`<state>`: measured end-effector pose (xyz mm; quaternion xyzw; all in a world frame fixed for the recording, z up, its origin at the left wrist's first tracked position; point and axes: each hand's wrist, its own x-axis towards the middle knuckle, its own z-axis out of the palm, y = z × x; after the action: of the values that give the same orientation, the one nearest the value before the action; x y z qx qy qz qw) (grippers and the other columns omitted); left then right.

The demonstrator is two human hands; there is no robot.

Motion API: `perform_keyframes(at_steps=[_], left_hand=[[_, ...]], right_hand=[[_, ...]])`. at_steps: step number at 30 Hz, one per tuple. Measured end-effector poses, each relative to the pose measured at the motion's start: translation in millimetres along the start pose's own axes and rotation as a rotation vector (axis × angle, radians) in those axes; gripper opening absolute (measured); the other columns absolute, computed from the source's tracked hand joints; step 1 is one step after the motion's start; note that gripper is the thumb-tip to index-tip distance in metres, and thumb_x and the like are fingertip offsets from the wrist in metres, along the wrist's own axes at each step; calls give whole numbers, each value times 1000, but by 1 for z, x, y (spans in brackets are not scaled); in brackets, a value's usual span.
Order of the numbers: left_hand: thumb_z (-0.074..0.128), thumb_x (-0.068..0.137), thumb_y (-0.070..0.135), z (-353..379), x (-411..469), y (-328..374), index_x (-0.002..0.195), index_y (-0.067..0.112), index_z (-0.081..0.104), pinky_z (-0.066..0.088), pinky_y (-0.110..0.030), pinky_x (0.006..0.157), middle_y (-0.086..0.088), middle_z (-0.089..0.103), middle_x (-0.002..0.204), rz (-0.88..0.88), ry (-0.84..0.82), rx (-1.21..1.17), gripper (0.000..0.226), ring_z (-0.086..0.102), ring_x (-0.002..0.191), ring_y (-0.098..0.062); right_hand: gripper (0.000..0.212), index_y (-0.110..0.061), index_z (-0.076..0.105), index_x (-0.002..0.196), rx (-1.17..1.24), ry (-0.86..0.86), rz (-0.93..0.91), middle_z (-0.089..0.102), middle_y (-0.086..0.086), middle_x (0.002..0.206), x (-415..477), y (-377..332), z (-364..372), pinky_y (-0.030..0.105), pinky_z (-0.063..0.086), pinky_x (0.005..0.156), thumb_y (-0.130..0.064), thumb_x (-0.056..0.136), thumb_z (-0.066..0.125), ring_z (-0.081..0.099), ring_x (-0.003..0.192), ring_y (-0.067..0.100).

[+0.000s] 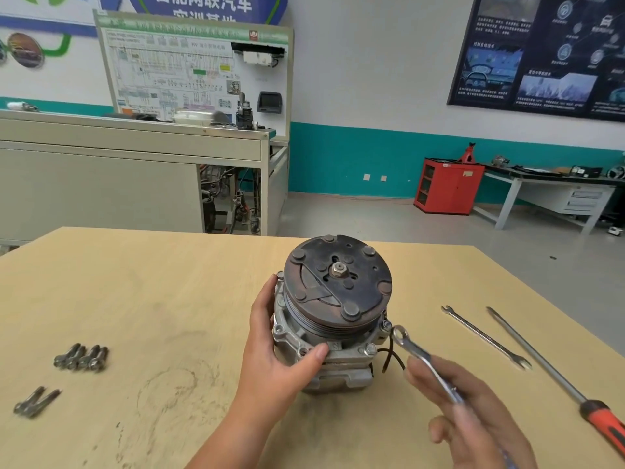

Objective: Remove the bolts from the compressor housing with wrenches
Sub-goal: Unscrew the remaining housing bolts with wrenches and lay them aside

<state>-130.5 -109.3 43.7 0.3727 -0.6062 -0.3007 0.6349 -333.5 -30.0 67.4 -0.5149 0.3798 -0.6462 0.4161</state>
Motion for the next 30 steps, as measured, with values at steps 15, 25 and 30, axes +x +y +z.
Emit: perform_keyframes(at_steps=[15, 25, 30], left_hand=[[71, 59, 52, 0, -1, 0, 141, 40, 30, 39, -27, 105, 31, 44, 136, -19, 6, -8, 92, 43, 130, -1], [70, 59, 52, 1, -1, 0, 141, 40, 31, 40, -9, 97, 34, 45, 133, -21, 11, -23, 91, 45, 127, 3], [69, 60, 51, 1, -1, 0, 139, 42, 31, 41, -17, 100, 33, 45, 134, -19, 13, -25, 89, 45, 128, 0]], right_hand=[[34, -14, 76, 74, -47, -121, 23, 71, 21, 70, 25, -16, 3, 13, 29, 37, -12, 62, 44, 62, 46, 28], [31, -5, 72, 79, 305, -501, 312, 70, 20, 70, 102, -11, -16, 22, 42, 52, -33, 68, 68, 66, 62, 25], [44, 2, 70, 79, 579, -302, 257, 65, 28, 69, 57, 0, -22, 20, 44, 50, -37, 59, 78, 63, 60, 23]])
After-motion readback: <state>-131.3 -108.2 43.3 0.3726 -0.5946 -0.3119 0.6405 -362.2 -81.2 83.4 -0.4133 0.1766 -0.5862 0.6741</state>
